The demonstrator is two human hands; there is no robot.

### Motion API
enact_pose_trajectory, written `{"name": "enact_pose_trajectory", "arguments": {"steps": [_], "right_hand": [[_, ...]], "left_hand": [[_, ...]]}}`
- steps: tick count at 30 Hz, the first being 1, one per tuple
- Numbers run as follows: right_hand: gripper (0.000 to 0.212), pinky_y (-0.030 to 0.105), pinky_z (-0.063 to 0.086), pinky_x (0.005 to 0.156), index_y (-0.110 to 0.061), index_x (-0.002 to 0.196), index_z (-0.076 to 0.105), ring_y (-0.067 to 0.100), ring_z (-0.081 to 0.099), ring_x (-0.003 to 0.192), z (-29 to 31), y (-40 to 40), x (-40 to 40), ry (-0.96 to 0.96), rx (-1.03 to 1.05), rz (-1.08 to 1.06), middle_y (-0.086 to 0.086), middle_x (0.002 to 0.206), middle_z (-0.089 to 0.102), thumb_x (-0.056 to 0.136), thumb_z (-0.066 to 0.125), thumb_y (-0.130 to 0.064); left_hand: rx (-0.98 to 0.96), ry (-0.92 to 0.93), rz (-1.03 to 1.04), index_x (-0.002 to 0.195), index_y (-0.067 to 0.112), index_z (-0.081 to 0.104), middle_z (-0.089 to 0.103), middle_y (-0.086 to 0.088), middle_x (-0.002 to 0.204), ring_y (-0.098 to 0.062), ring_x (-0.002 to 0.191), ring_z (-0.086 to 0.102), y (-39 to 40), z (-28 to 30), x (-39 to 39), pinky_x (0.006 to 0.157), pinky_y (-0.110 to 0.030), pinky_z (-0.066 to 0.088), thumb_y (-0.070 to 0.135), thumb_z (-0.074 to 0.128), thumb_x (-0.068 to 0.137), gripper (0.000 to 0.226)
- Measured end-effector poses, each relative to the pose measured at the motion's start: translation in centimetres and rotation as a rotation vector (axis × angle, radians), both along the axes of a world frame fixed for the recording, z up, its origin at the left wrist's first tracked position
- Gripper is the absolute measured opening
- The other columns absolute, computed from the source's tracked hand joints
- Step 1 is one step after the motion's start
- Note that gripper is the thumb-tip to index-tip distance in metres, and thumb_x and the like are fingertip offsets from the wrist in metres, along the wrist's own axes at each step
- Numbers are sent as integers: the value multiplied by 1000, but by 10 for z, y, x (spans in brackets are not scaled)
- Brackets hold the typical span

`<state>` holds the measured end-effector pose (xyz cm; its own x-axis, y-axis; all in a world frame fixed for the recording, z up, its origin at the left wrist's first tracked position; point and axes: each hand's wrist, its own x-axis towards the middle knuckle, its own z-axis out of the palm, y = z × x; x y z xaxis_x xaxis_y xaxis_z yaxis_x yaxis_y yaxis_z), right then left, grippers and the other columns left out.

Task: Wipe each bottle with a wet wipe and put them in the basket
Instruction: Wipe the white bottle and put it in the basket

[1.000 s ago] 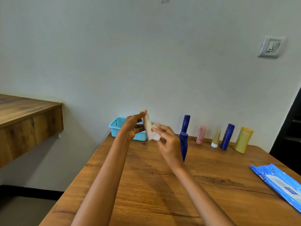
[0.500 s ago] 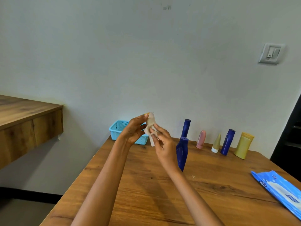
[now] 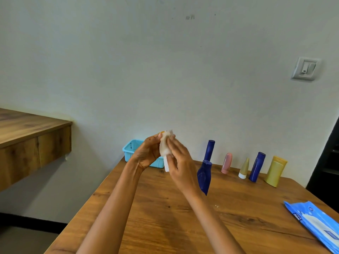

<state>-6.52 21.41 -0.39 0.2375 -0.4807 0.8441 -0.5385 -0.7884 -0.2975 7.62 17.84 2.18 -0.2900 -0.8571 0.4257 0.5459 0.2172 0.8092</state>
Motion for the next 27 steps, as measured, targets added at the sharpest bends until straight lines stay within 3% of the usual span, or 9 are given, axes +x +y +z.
{"name": "enact_pose_trajectory", "arguments": {"steps": [3,5,8,11,13,17,20,24,27], "right_hand": [[43,6,35,96,-27,142,36,6,37,133,22,-8,0,-145,128,48,-6,150,34,99,38,-28],[42,15,43,96,-30,140,37,10,42,130,21,-9,0,-227,168,84,-4,147,38,100,41,-20],[42,28,46,101,-30,139,37,7,40,132,0,-3,0,-247,129,76,-7,144,42,98,41,-25],[45,31,49,97,-23,139,39,9,44,130,-11,-2,-7,-182,38,14,-5,141,45,94,43,-23],[44,26,51,91,-19,139,42,10,49,123,-2,-5,-9,-160,42,-7,-2,139,48,95,45,-16],[34,13,49,74,-13,131,52,9,59,101,22,-15,-11,-256,244,-40,4,126,58,98,42,-13],[32,9,47,68,-11,128,54,3,56,93,17,-8,-11,-255,253,-76,4,121,61,98,44,-14],[31,9,47,72,-9,125,56,10,59,102,-5,5,-16,-318,391,-65,4,120,62,96,47,-9],[25,13,42,62,-9,115,62,17,59,81,-11,9,-16,-463,610,-59,10,97,66,96,46,-10]], "left_hand": [[-52,-46,10,94,17,75,71,-2,88,-15,82,68,3,4,-6,71,-29,56,44,87,54,50],[-57,-12,36,99,14,73,70,-4,93,-17,86,67,3,5,-9,73,-31,57,43,87,54,55],[-29,34,60,107,10,69,70,-7,101,-19,91,67,1,6,-10,73,-31,57,44,89,49,70],[-31,6,74,113,8,63,70,-7,106,-18,94,67,2,7,-10,75,-31,57,47,88,49,79],[-26,15,69,114,8,62,70,-6,105,-17,93,67,3,7,-11,74,-30,56,46,88,49,80],[-40,4,70,123,6,56,67,-7,112,-19,99,65,6,9,-13,76,-31,56,43,88,53,85],[-45,17,112,123,8,56,66,-9,113,-21,102,64,5,11,-10,77,-32,56,39,84,61,75],[0,35,216,121,13,56,60,-11,114,-23,99,59,-1,9,-4,76,-33,57,20,59,86,36],[42,-1,351,126,12,53,59,-6,107,-20,93,57,-1,9,-5,75,-30,56,15,53,93,33]]}}
